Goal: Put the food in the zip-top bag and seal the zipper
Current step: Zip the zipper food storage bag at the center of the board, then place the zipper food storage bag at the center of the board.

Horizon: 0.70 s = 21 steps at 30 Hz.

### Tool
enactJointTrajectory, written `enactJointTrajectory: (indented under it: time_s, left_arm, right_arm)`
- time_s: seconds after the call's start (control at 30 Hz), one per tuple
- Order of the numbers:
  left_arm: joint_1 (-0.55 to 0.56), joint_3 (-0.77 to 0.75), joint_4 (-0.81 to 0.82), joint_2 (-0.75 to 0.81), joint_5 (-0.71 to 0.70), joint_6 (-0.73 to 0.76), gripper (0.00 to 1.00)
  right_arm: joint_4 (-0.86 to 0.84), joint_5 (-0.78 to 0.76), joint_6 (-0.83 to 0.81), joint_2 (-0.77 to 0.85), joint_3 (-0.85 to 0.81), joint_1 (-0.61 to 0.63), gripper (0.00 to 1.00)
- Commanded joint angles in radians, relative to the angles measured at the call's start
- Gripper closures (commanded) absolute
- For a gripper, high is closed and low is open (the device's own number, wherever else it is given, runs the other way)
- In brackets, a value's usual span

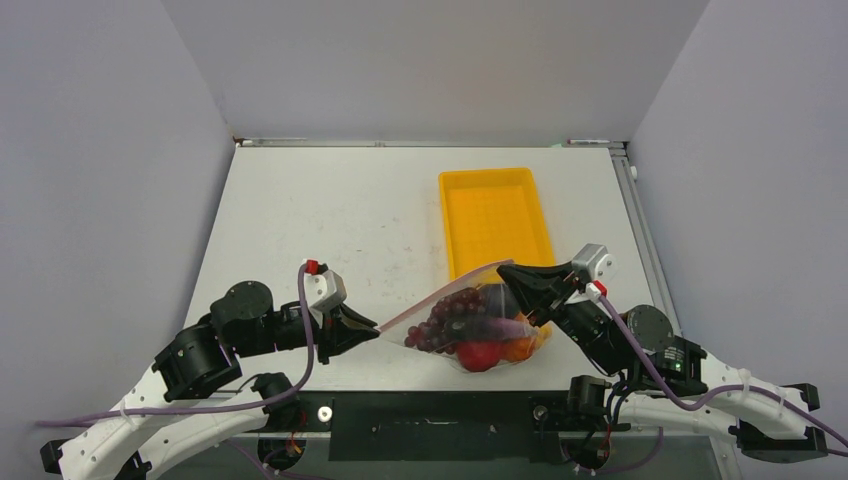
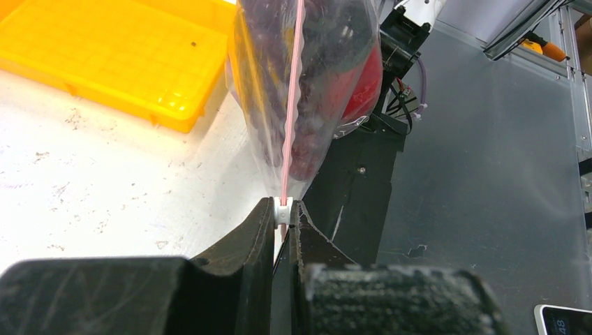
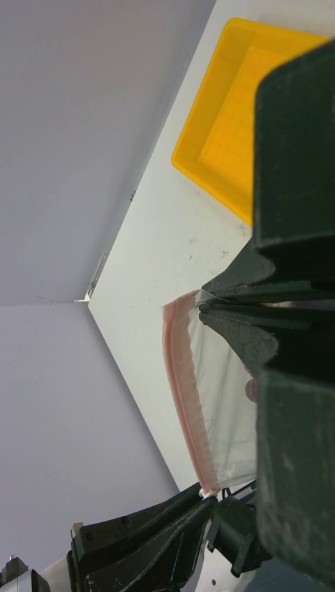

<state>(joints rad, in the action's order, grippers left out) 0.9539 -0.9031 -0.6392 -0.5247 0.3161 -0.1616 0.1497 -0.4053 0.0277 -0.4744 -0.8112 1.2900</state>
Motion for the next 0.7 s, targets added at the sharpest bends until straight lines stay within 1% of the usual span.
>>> enactJointTrajectory:
  time_s: [0.0, 0.07, 0.13, 0.2, 0.23, 0.27, 0.33, 0.43, 0.67]
  left_arm:
    - [0.0, -0.012, -0.032, 0.008, -0.006, -0.013, 1.0]
    - [0.0, -0.013, -0.03, 0.003, -0.01, -0.013, 1.0]
    - [0.0, -0.017, -0.032, 0.003, -0.023, -0.012, 0.91]
    - [0.0, -0.021, -0.032, 0.007, -0.044, -0.012, 0.74]
    - [0.001, -0.022, -0.031, 0.008, -0.05, -0.012, 0.62]
    - [0.0, -0.023, -0.026, 0.011, -0.055, -0.012, 0.53]
    - [0.0, -0.018, -0.007, 0.018, -0.064, -0.017, 0.39]
    - [0.001, -0.013, 0.005, 0.019, -0.077, -0.019, 0.29]
    - [0.0, -0.027, 0.013, 0.007, -0.11, -0.018, 0.19]
  right_arm:
    - [-0.178, -0.092, -0.02, 0.033, -0.029, -0.009, 0.95]
    - [-0.18, -0.08, -0.02, 0.03, -0.028, -0.009, 0.95]
    - [-0.18, -0.056, -0.02, 0.026, -0.028, -0.009, 0.95]
    - [-0.178, -0.024, -0.02, 0.017, -0.029, -0.009, 0.95]
    - [-0.174, -0.008, -0.02, 0.011, -0.032, -0.009, 0.95]
    - [-0.17, 0.003, -0.02, 0.003, -0.035, -0.009, 0.95]
    - [-0.165, 0.025, -0.02, -0.01, -0.037, -0.009, 0.95]
    - [-0.167, 0.05, -0.02, -0.026, -0.037, -0.01, 0.95]
    - [-0.156, 0.076, -0.02, -0.051, -0.049, -0.009, 0.95]
